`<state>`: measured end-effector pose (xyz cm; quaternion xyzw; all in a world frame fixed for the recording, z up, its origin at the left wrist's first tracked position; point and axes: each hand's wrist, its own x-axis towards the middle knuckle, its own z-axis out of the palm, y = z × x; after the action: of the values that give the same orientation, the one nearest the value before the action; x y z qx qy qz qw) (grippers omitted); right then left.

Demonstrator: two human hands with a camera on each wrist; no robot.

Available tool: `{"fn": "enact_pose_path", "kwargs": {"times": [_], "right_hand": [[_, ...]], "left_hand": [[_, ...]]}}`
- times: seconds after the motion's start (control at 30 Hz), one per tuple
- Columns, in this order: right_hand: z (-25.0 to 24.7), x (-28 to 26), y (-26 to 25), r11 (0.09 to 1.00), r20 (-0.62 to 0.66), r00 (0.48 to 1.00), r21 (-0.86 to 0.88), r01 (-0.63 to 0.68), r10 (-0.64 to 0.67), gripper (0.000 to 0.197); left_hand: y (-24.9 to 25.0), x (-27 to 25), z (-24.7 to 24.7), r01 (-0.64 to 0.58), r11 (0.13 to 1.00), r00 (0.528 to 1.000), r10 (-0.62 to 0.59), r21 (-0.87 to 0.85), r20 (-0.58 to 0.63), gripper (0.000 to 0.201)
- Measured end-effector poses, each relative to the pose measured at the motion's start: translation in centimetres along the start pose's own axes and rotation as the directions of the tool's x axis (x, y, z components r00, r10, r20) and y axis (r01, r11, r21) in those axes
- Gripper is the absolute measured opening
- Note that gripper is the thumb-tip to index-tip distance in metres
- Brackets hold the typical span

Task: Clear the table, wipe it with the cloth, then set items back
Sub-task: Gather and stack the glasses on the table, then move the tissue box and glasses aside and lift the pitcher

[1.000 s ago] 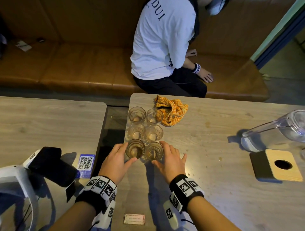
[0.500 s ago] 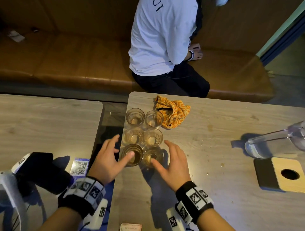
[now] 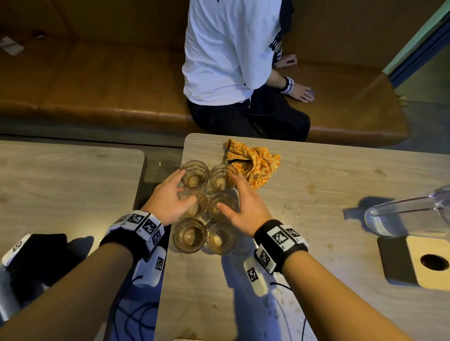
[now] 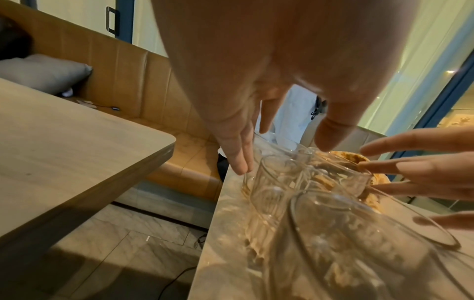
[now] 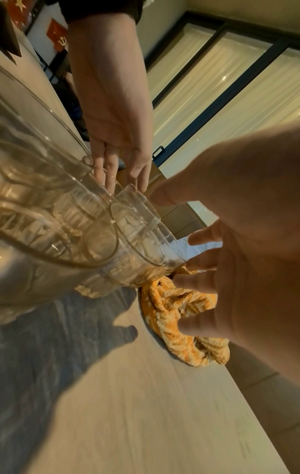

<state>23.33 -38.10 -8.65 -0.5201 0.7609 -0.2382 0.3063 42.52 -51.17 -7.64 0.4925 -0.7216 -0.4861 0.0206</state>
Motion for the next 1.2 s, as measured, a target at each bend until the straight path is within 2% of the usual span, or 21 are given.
{"fn": "enact_pose_path", "kwargs": {"times": [0.2, 0.33, 0.5, 0.6, 0.73, 0.87, 0.97, 1.1, 1.2], "right_hand": [[-0.8, -1.3, -1.1, 1.0, -0.053, 0.998, -0.011, 0.025, -0.026, 0.081], [-1.9, -3.5, -2.0, 0.997, -0.118, 0.99, -0.026, 0.076, -0.078, 0.075], [-5.4, -10.0, -1.4, 0.989, -0.263, 0.953, -0.009, 0.151, -0.148, 0.06], [-8.1, -15.7, 0.8, 0.996, -0.352, 0.932, -0.02, 0.083, -0.084, 0.053], [-12.1, -23.7, 4.1, 0.999, -0.483, 0.875, -0.005, -0.046, 0.038, 0.043], [-15.6, -29.2, 7.5, 0.987, -0.589, 0.793, 0.053, -0.151, 0.153, 0.037], [-17.7, -31.4, 10.4, 0.978, -0.614, 0.762, 0.103, -0.18, 0.205, 0.036], [-20.2, -32.0, 15.4, 0.969, -0.629, 0.737, 0.17, -0.18, 0.247, 0.037], [-22.6, -31.9, 19.8, 0.963, -0.628, 0.731, 0.205, -0.174, 0.266, 0.039]], "left_hand": [[2.1, -2.4, 0.0, -0.096, 0.976, 0.993, 0.107, 0.194, -0.048, 0.086], [4.7, -5.6, 1.6, -0.217, 0.925, 0.974, 0.225, 0.311, 0.011, 0.082], [8.3, -9.3, 5.7, -0.404, 0.861, 0.913, 0.402, 0.308, 0.074, 0.07], [11.1, -11.6, 9.1, -0.52, 0.812, 0.854, 0.499, 0.265, 0.147, 0.065], [14.2, -13.8, 14.0, -0.641, 0.735, 0.764, 0.584, 0.219, 0.275, 0.059], [17.6, -15.5, 18.7, -0.698, 0.679, 0.703, 0.589, 0.228, 0.397, 0.058], [20.6, -16.0, 22.3, -0.732, 0.645, 0.664, 0.604, 0.22, 0.44, 0.057], [24.1, -14.6, 27.5, -0.754, 0.622, 0.641, 0.631, 0.209, 0.436, 0.058], [27.1, -13.2, 31.6, -0.727, 0.648, 0.675, 0.616, 0.226, 0.406, 0.058]]}}
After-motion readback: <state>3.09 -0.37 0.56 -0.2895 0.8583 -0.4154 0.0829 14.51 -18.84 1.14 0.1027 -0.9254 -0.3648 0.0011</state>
